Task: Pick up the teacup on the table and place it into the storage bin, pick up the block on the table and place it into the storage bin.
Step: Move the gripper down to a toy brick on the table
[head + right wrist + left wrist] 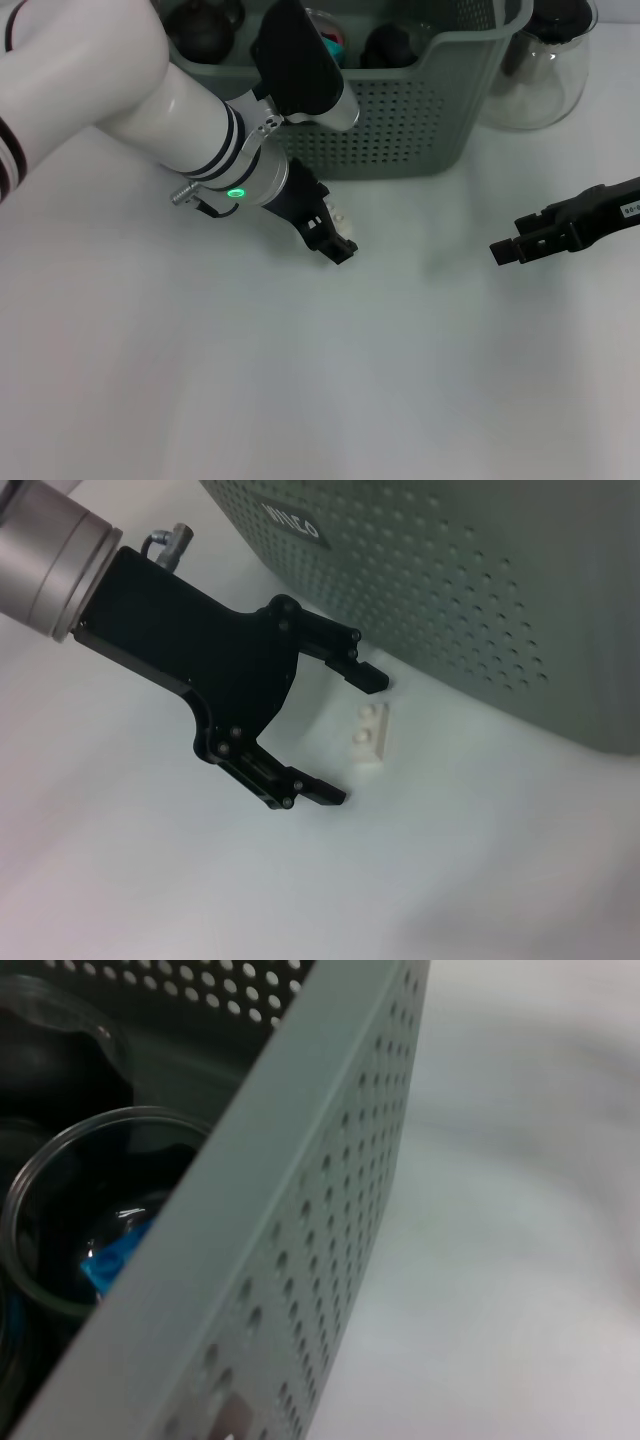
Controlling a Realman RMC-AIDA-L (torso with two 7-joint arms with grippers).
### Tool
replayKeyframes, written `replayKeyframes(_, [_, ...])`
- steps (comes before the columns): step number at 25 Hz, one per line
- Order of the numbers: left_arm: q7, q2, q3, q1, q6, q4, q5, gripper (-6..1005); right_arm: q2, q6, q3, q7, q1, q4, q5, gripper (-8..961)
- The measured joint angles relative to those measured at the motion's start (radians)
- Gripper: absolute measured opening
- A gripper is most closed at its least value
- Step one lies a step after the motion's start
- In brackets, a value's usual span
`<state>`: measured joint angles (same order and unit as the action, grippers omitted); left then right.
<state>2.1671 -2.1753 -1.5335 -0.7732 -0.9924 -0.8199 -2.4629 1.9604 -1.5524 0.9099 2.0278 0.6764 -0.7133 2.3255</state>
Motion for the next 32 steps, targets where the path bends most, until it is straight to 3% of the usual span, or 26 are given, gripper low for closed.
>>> replayKeyframes(17, [0.057,-0.001,-0.009,-0.003,0.012,-0.011,-0.001,806,0.000,0.004,-0.001,-0.003,-0.003,0.000,0.000,790])
replayKeyframes(23, [0.068,-0.001,-0.010,-0.005,0.013,-0.012,-0.001,597,0.000,0.005,0.000,-0.002,-0.002,0.000,0.000,791])
replayKeyframes(32, [0.069,-0.001,-0.010,-0.009,0.014,-0.008,-0.001,571,0.000,0.009,0.002,0.000,0.001,0.000,0.000,790])
